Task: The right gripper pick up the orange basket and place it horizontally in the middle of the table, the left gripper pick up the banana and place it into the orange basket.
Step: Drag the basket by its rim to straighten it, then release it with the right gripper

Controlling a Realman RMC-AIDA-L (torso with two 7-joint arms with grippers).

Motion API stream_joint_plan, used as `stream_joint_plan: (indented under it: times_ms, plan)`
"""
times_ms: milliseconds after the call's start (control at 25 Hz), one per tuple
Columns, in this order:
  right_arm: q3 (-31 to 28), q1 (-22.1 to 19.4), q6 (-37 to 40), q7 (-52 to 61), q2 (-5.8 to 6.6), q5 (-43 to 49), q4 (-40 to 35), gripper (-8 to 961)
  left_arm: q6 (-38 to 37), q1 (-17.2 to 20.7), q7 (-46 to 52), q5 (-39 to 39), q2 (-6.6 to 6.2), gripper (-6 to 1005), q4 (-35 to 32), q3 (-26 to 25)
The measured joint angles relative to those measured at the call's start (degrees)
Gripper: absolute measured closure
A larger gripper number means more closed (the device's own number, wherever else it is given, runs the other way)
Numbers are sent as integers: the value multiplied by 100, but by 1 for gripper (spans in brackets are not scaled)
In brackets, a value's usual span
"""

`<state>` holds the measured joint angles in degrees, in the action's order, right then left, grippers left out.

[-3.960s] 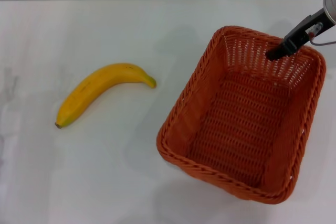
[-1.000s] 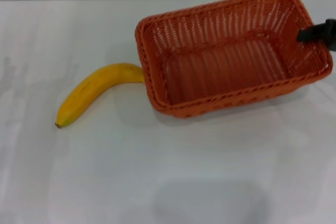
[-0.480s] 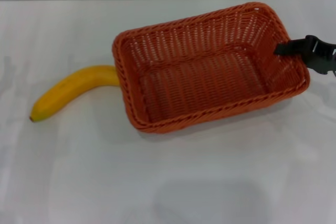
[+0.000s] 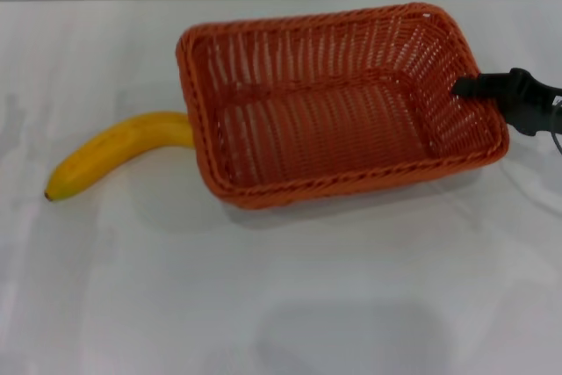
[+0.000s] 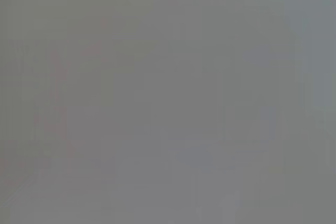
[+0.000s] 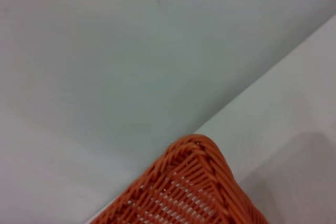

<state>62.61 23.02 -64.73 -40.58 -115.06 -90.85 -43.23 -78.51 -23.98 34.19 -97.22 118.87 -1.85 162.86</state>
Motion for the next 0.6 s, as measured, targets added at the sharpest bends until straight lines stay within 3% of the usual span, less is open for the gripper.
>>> stream_joint_plan:
  times_ms: [320,440,600]
  plan:
    - [-89,82,-162,-245,87,-7,118,745,-14,-4,0,-19,5,153,0,0]
    - [-219,96,-236,-677,38,-35,171,741,-117,15,0,4,5,154,0,1]
    - [-298,92,-205,-851,-6,-41,250,735,-251,61,0,68,5,235,9,7]
